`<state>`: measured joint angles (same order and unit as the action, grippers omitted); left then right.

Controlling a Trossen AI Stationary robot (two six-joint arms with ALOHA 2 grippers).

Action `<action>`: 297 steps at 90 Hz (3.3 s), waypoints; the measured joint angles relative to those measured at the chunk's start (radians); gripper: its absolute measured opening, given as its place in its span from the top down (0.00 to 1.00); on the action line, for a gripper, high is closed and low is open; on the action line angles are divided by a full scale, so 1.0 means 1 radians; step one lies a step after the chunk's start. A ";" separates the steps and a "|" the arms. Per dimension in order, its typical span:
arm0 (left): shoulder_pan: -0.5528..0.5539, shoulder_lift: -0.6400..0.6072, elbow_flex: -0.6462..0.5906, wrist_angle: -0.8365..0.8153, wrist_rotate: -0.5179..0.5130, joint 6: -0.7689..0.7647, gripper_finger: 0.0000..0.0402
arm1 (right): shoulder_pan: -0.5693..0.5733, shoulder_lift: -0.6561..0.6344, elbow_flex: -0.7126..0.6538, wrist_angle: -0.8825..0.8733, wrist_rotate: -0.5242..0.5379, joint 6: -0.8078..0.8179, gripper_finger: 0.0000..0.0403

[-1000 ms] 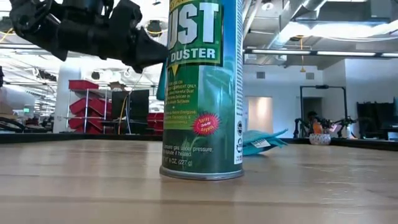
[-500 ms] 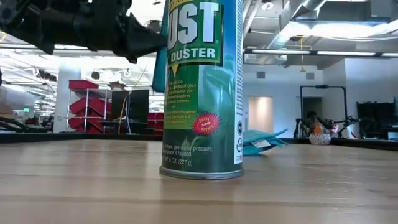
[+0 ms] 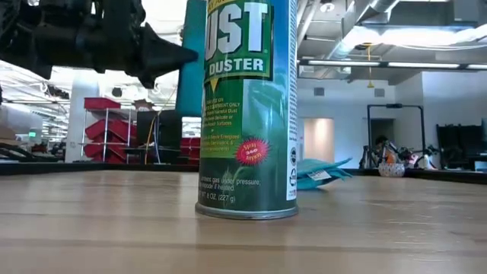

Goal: Apply microfiber cloth
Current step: Spray the back of the tablet using the spray bottle, then wipe the back of the tablet with a blue microfiber cloth

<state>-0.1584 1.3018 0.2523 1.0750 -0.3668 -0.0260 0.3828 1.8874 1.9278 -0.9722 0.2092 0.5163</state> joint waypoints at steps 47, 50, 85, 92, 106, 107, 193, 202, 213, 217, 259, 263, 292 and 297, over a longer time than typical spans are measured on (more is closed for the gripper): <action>0.000 0.000 0.000 0.035 -0.005 -0.002 0.99 | 0.031 0.000 0.000 -0.009 -0.002 0.061 1.00; 0.000 0.000 0.000 0.036 -0.005 -0.002 0.99 | 0.031 0.000 0.000 -0.005 -0.002 0.062 1.00; -0.001 0.000 0.000 0.037 -0.006 -0.014 0.99 | 0.029 0.000 -0.001 0.011 -0.006 0.062 1.00; -0.001 0.000 0.000 0.036 -0.006 -0.014 0.99 | 0.028 0.010 -0.001 0.017 -0.006 0.062 1.00; -0.001 0.000 0.000 0.038 -0.008 -0.013 0.99 | 0.021 0.046 0.000 0.029 -0.035 0.052 1.00; -0.001 0.000 0.000 0.038 -0.008 -0.013 0.99 | 0.020 0.046 0.000 0.030 -0.036 0.052 1.00; -0.121 0.000 0.000 -0.017 -0.221 0.003 0.99 | 0.001 0.045 0.000 -0.001 -0.043 0.059 1.00; -0.119 0.012 0.000 -0.005 -0.220 -0.005 0.99 | 0.001 0.048 0.000 0.001 -0.044 0.059 1.00; -0.119 0.050 0.000 0.015 -0.217 -0.032 0.99 | 0.001 0.050 0.000 0.003 -0.050 0.059 1.00; -0.119 0.075 0.000 0.042 -0.214 -0.037 0.99 | 0.001 0.050 0.000 0.002 -0.050 0.059 1.00; -0.121 0.255 0.061 0.180 -0.179 -0.034 0.99 | 0.000 0.079 0.002 0.011 -0.092 0.063 1.00; -0.122 0.249 0.061 0.181 -0.179 -0.033 0.99 | 0.000 0.079 0.001 0.012 -0.091 0.063 1.00; -0.131 0.228 0.059 0.176 -0.179 -0.010 0.99 | 0.000 0.081 0.000 0.003 -0.078 0.064 1.00; -0.133 0.228 0.059 0.177 -0.179 -0.005 0.99 | -0.004 0.080 0.000 0.000 -0.079 0.061 1.00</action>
<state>-0.2915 1.5295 0.3111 1.2520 -0.5461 -0.0309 0.3790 1.9671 1.9274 -0.9718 0.1305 0.5769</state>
